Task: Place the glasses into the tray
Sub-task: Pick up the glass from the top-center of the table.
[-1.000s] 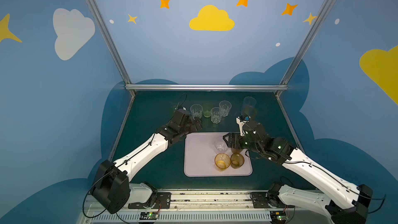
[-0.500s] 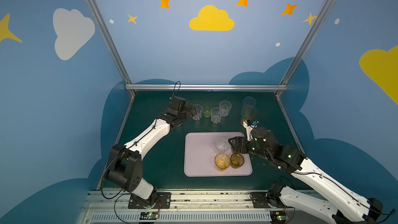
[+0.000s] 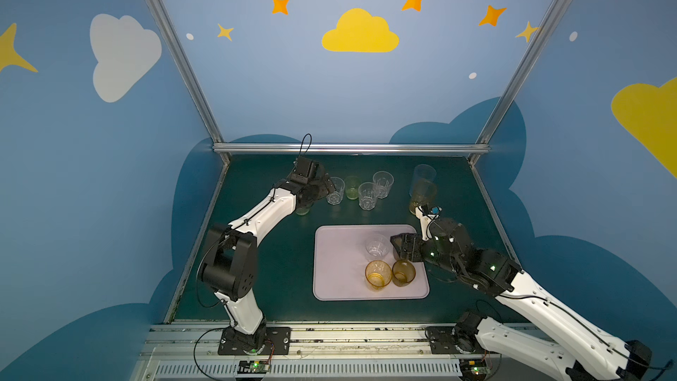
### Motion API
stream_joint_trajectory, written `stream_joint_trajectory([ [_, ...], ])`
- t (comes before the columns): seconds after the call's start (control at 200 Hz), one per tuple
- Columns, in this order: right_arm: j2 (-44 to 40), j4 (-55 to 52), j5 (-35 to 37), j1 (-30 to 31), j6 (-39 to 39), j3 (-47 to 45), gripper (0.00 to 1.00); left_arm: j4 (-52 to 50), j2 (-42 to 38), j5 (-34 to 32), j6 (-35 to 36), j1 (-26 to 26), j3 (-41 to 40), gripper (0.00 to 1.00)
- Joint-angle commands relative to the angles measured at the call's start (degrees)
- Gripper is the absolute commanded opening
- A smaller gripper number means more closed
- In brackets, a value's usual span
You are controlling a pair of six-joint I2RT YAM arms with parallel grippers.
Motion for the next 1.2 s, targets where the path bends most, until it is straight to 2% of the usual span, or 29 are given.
stream_joint_trajectory([
  [0.0, -0.54, 1.02, 0.82, -0.49, 0.21, -0.03, 0.84, -1.07, 1.41, -0.14, 1.9, 0.74, 1.32, 1.0],
  [0.285, -0.85, 2.05, 0.6, -0.93, 2.02, -1.3, 0.84, -2.44, 5.73, 0.91, 3.43, 1.31, 5.08, 1.0],
  [0.491, -0.72, 2.29, 0.83, -1.36, 1.58, -0.97, 0.84, -2.58, 6.73, -0.98, 2.45, 1.84, 5.67, 0.96],
  [0.846, 0.1, 2.23, -0.02, -2.93, 1.94, -1.04, 0.84, -4.38, 11.43, -0.14, 3.64, 2.19, 8.6, 0.92],
  [1.197, 0.6, 2.3, -1.71, -5.0, 2.38, -1.48, 0.84, -5.02, 12.14, -0.41, 4.54, 1.68, 9.22, 0.9],
])
